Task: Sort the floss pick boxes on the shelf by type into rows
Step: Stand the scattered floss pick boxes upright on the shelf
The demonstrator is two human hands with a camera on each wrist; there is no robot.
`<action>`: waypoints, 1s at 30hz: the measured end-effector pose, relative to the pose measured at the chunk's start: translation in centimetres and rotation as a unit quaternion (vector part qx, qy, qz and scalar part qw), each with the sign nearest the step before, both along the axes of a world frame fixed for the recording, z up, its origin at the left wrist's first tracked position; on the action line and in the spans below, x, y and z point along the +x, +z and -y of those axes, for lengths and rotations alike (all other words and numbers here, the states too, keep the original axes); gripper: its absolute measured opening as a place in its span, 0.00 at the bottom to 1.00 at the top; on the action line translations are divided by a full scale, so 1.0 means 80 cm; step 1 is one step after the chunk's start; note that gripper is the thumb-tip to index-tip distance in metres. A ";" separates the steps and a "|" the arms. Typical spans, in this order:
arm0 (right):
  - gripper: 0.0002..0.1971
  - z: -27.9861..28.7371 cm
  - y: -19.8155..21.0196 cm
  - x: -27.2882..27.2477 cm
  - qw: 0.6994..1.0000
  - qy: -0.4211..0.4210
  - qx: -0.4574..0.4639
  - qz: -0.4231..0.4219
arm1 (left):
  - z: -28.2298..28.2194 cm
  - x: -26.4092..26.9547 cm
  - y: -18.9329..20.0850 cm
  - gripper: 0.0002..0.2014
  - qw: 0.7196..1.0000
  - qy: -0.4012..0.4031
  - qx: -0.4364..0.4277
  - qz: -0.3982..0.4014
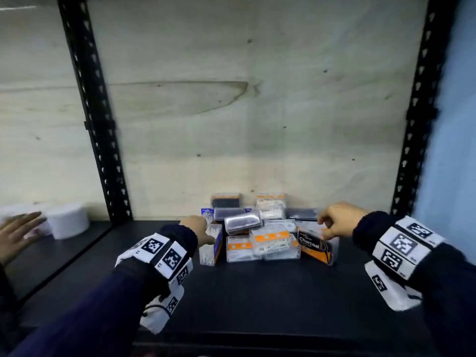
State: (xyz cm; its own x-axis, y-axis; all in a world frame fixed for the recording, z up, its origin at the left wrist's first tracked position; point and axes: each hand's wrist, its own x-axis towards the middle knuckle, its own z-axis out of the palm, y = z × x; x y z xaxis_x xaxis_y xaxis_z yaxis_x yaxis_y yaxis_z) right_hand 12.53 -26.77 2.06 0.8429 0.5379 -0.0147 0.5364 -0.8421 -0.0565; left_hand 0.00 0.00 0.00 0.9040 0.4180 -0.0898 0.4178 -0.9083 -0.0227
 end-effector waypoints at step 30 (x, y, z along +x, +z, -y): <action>0.15 0.118 -0.017 0.061 0.973 -0.195 -0.115 -0.035 | 0.119 0.007 0.028 0.28 0.978 -0.185 -0.022 -0.093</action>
State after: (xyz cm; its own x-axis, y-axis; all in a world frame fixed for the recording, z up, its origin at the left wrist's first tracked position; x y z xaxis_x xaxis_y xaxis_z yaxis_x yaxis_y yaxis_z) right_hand 17.39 -36.23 0.69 0.9749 0.1524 -0.1622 0.1745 -0.9758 0.1321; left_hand 0.54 -9.50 2.26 0.9586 0.0578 -0.2787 0.0532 -0.9983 -0.0240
